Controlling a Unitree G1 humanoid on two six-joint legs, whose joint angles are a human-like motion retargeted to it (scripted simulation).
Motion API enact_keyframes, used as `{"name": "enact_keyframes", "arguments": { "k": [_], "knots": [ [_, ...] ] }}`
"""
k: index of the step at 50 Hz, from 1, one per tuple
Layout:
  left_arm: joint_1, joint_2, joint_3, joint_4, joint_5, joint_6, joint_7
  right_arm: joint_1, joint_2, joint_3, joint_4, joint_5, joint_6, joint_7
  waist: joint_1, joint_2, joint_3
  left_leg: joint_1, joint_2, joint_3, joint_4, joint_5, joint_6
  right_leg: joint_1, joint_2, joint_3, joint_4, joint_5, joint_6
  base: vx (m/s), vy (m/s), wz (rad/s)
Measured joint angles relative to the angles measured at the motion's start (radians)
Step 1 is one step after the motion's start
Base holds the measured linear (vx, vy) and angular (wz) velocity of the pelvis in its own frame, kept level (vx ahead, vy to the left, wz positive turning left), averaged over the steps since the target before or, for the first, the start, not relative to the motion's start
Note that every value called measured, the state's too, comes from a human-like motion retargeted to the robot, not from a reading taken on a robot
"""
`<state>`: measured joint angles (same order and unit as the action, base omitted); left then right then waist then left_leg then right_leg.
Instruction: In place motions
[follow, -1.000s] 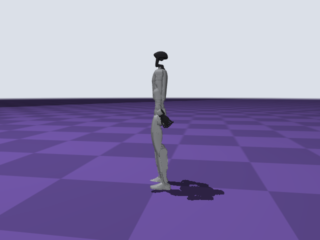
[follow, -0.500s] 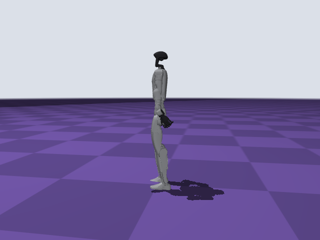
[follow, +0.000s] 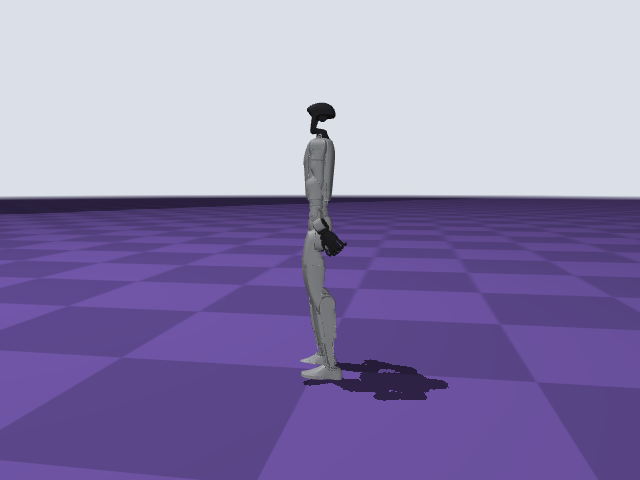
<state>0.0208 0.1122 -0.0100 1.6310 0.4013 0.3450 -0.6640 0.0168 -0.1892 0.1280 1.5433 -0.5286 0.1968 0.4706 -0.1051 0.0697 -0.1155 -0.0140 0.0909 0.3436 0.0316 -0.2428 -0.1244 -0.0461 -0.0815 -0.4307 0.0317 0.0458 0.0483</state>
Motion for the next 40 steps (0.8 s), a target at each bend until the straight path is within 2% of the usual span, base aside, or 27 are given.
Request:
{"name": "enact_keyframes", "arguments": {
  "k": [9, 13, 18, 25, 30, 35, 40],
  "knots": [
    [-0.052, 0.004, -0.063, 0.069, -0.037, -0.03, 0.051, -0.025, 0.006, -0.013, 0.051, 0.022, 0.006, -0.019, 0.002, -0.001, -0.001, 0.003, 0.003, 0.006, 0.006, 0.002, -0.001, 0.01, -0.002, 0.004, -0.002, 0.0, 0.0, 0.0, 0.0, 0.0],
    [-0.122, 0.026, -0.024, 0.069, -0.14, -0.03, 0.006, -0.089, 0.013, -0.077, 0.089, 0.099, 0.017, 0.021, 0.001, -0.007, -0.001, 0.011, 0.001, 0.004, 0.008, 0.004, 0.0, 0.022, -0.003, 0.0, -0.002, 0.0, -0.001, 0.0, 0.0, 0.0],
    [-0.345, 0.1, 0.104, 0.069, -0.407, -0.074, 0.019, -0.299, 0.007, -0.203, 0.081, 0.3, 0.021, 0.077, -0.003, -0.008, -0.022, 0.013, 0.001, 0.004, 0.01, 0.006, 0.002, 0.026, -0.003, -0.002, -0.002, 0.001, -0.002, -0.03, 0.0, 0.02],
    [-0.8, 0.283, 0.205, 0.061, -0.529, -0.1, 0.078, -0.723, 0.003, -0.303, -0.038, 0.52, 0.007, 0.055, -0.008, 0.004, -0.077, 0.012, 0.006, 0.009, 0.013, 0.004, 0.002, 0.019, 0.001, 0.004, 0.0, 0.004, -0.003, 0.0, 0.0, 0.0],
    [-1.114, 0.374, 0.172, -0.036, -0.69, -0.131, 0.139, -1.027, -0.024, -0.212, -0.175, 0.765, -0.035, 0.076, 0.005, 0.024, -0.134, -0.015, 0.013, 0.021, 0.011, -0.002, 0.0, -0.016, 0.007, 0.015, -0.001, 0.005, 0.0, 0.03, 0.02, -0.07],
    [-1.416, 0.444, 0.015, -0.119, -0.838, -0.198, 0.212, -1.302, -0.155, -0.057, -0.289, 0.96, -0.091, 0.032, 0.041, 0.024, -0.194, -0.058, 0.012, 0.019, 0.009, -0.007, -0.002, -0.059, 0.006, 0.017, -0.002, -0.001, 0.005, 0.06, 0.01, 0.01],
    [-1.685, 0.588, -0.179, -0.219, -0.962, -0.289, 0.314, -1.664, -0.337, 0.17, -0.334, 1.183, -0.142, -0.045, 0.05, 0.034, -0.173, -0.069, 0.013, 0.024, 0.006, -0.01, -0.001, -0.079, 0.008, 0.026, 0.001, -0.004, 0.007, -0.03, 0.0, -0.03]
  ]
}}
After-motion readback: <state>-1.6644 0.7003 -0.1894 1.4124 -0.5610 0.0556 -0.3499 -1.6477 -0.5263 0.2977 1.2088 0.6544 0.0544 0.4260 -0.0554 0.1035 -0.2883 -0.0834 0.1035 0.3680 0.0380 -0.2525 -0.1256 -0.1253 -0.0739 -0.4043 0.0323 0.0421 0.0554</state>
